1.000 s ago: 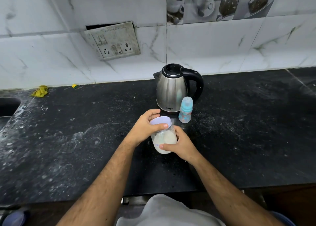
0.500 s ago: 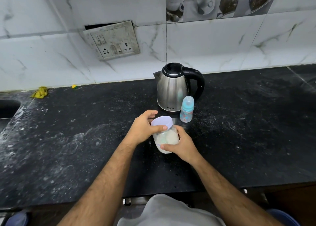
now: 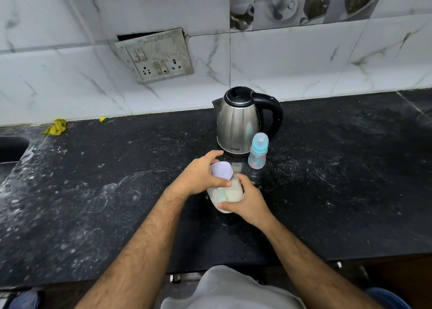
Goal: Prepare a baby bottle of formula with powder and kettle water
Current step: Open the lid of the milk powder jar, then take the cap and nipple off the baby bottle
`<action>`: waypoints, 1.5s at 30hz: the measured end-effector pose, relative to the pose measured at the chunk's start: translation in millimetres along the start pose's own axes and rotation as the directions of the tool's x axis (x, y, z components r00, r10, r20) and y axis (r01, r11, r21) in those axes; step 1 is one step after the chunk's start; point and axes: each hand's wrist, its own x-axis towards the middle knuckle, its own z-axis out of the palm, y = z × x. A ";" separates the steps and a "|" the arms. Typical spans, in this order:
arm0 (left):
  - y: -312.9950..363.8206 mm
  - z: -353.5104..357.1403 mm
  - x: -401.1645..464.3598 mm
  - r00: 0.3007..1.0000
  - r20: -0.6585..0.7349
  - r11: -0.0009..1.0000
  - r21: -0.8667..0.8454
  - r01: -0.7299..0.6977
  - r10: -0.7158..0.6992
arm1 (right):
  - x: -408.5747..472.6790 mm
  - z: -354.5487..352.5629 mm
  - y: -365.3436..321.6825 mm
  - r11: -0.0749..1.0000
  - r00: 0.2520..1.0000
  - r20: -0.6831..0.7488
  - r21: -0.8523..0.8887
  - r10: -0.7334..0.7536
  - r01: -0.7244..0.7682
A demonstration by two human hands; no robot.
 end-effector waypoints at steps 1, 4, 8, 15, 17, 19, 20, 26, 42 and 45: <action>-0.7 -0.1 0.7 1.000 -0.010 1.000 -0.004 0.003 -0.003 | 0.2 0.6 -0.1 1.000 1.000 -0.001 0.004 0.002 -0.002; -4.2 -2.1 2.4 0.999 -0.045 0.994 -0.111 0.017 -0.022 | 2.3 0.2 0.2 1.000 1.000 -0.017 -0.011 -0.006 0.006; -8.6 -7.6 0.1 0.982 -0.122 0.868 -0.493 0.066 -0.144 | 4.9 -2.2 -0.3 1.000 0.999 -0.038 -0.026 -0.001 0.000; -53.2 -11.5 2.7 0.919 -0.003 0.353 -0.924 0.149 -0.394 | 11.0 -4.9 -1.4 1.000 0.996 -0.084 -0.019 0.011 -0.013; -64.7 -9.6 3.4 0.900 -0.021 0.353 -0.923 0.150 -0.436 | 13.2 -4.2 -1.5 1.000 0.996 -0.093 -0.022 0.009 -0.011; -76.4 -6.1 6.0 0.863 -0.051 0.382 -0.908 0.170 -0.503 | 15.2 -3.4 -1.7 1.000 0.995 -0.102 -0.023 0.003 -0.005; -82.4 -4.8 7.6 0.834 -0.062 0.398 -0.896 0.195 -0.549 | 16.4 -2.8 -1.8 1.000 0.994 -0.105 -0.027 -0.001 -0.001; -115.0 1.3 15.8 0.712 -0.196 0.593 -0.718 0.363 -0.674 | 19.7 -1.2 -1.7 0.999 0.994 -0.107 -0.037 -0.011 0.007; -140.9 0.6 22.8 0.703 -0.386 0.793 -0.151 0.590 -0.597 | 23.3 2.2 -1.6 0.986 0.989 -0.148 -0.167 -0.026 0.001; -144.8 1.8 19.2 0.700 -0.416 0.789 -0.075 0.609 -0.580 | 22.9 2.9 -2.0 0.980 0.985 -0.167 -0.199 -0.031 -0.003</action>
